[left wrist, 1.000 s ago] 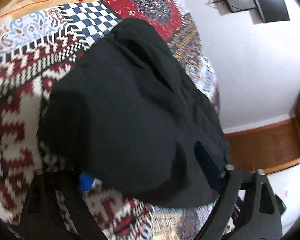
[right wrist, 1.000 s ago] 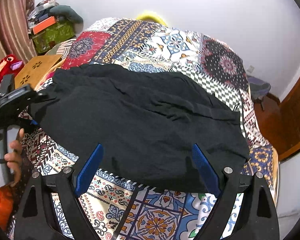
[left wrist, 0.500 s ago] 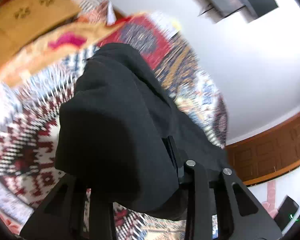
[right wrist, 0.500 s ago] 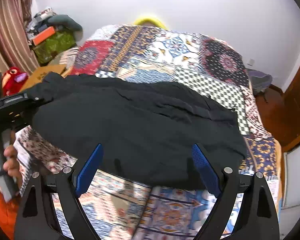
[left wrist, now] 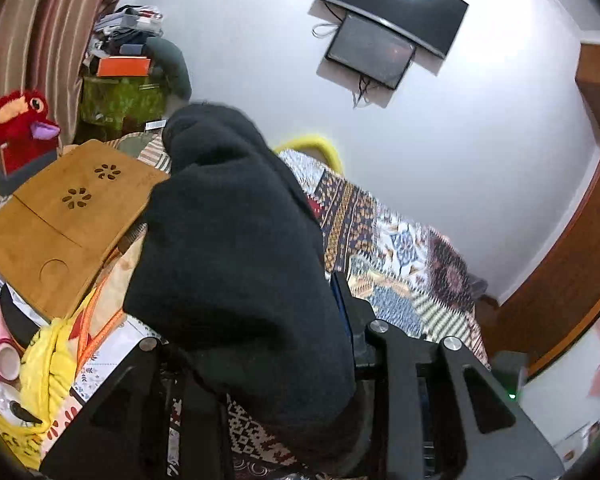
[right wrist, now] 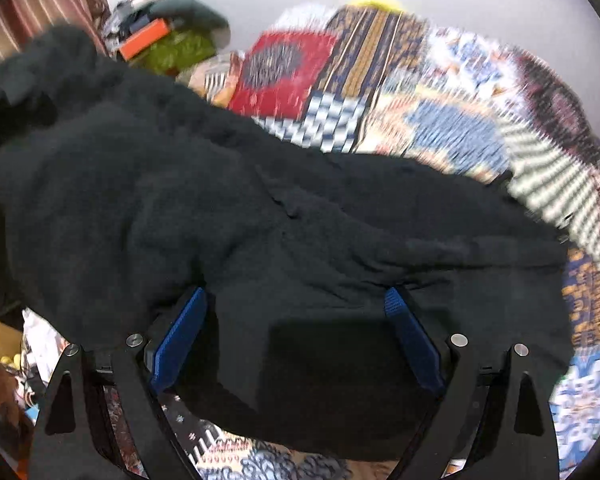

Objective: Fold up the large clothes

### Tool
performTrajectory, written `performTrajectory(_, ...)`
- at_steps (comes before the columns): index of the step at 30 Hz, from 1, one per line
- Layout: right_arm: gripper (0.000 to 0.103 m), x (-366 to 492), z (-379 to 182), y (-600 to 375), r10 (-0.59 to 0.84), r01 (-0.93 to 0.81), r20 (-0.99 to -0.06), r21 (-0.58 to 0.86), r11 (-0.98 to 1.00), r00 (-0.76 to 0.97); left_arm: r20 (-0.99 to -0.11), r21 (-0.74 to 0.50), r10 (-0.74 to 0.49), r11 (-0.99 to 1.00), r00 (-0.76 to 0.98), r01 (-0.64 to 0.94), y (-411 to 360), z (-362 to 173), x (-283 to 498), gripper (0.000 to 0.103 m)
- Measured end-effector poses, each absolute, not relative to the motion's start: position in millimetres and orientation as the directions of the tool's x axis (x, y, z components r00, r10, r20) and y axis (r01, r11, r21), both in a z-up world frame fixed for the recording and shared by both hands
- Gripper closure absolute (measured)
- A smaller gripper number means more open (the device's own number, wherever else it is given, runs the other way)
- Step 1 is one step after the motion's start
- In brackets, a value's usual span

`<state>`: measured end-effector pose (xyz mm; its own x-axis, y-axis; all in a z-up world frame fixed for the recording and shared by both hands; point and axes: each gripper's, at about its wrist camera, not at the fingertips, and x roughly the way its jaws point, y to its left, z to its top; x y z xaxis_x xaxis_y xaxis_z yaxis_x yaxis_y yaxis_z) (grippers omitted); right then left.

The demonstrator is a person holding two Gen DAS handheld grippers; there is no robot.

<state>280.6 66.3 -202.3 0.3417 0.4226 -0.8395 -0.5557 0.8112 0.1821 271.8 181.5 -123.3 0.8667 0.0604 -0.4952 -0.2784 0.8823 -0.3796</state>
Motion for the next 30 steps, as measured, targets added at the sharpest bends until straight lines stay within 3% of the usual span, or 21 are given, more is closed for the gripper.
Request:
performTrajectory(3,0.013,277,-204,68,0.414,-0.594,-0.846,0.15,0.79,0.336,-0.528,-0.344,0.05,0.9,0.848,-0.268,166,-134,284,0.073)
performTrajectory(10,0.015,279,-173,-12,0.558,-0.489,-0.779,0.383,0.784,0.285,-0.507,-0.197,0.052,0.965,0.86,-0.175,108,-110,285,0.073)
performTrajectory(17,0.015,262,-153,-123,0.41,-0.368,-0.783,0.249,0.896,0.468,-0.519,0.008,0.035,0.999,0.854,-0.036,18,-111,294,0.073)
performTrajectory(20,0.015,255,-150,-172,0.357,-0.287,-0.78,0.236,0.928,0.513,-0.561,0.047,-0.024,0.997,0.828,0.06,-22,-127,305,0.072)
performTrajectory(25,0.015,250,-154,-225,0.325,-0.18,-0.783,0.271,0.946,0.53,-0.719,0.011,-0.151,0.974,0.678,0.228,-72,-180,331,0.066)
performTrajectory(27,0.015,247,-154,-234,0.32,-0.161,-0.785,0.278,0.947,0.531,-0.777,-0.007,-0.156,0.971,0.611,0.238,-78,-205,339,0.061)
performTrajectory(30,0.015,243,-149,-237,0.317,-0.161,-0.783,0.274,0.948,0.534,-0.79,-0.024,-0.167,0.97,0.59,0.243,-75,-212,338,0.056)
